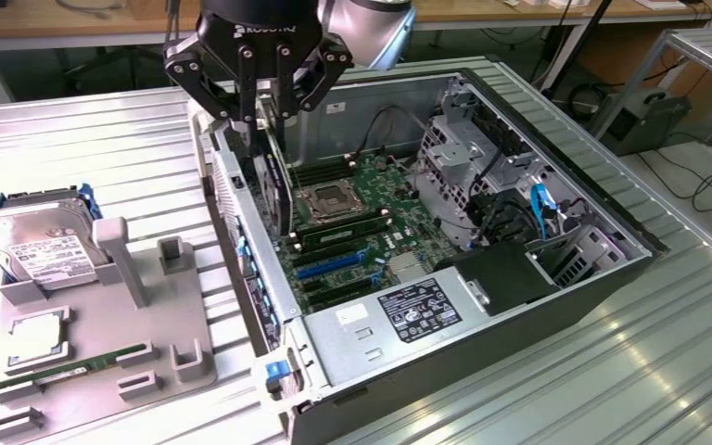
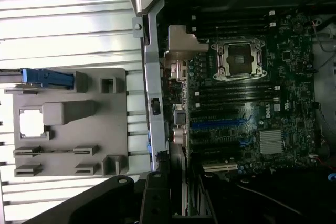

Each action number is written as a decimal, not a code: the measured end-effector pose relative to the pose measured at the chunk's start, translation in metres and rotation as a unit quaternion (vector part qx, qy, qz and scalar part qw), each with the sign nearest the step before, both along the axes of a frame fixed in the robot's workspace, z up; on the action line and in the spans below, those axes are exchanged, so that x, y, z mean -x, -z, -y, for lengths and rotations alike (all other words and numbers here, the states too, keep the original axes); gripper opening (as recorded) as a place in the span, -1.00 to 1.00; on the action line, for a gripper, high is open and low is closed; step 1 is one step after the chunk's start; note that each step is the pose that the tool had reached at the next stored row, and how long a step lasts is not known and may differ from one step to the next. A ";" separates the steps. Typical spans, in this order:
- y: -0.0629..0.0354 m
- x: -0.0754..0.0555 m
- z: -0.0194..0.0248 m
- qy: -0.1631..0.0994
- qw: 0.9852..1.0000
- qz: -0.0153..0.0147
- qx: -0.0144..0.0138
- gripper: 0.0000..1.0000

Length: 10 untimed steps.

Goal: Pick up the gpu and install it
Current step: 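Pick up the gpu and move the gpu toward the slot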

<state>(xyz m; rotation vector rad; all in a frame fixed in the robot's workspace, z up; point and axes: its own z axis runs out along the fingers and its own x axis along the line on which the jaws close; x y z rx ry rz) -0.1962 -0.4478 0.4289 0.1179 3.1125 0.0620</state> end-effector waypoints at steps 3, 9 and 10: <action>0.0002 -0.003 0.0000 0.000 1.000 0.000 0.000 -0.47; 0.0010 -0.011 -0.0001 0.000 1.000 0.000 0.000 -0.47; 0.0011 -0.012 -0.0002 0.000 1.000 0.000 0.000 -0.47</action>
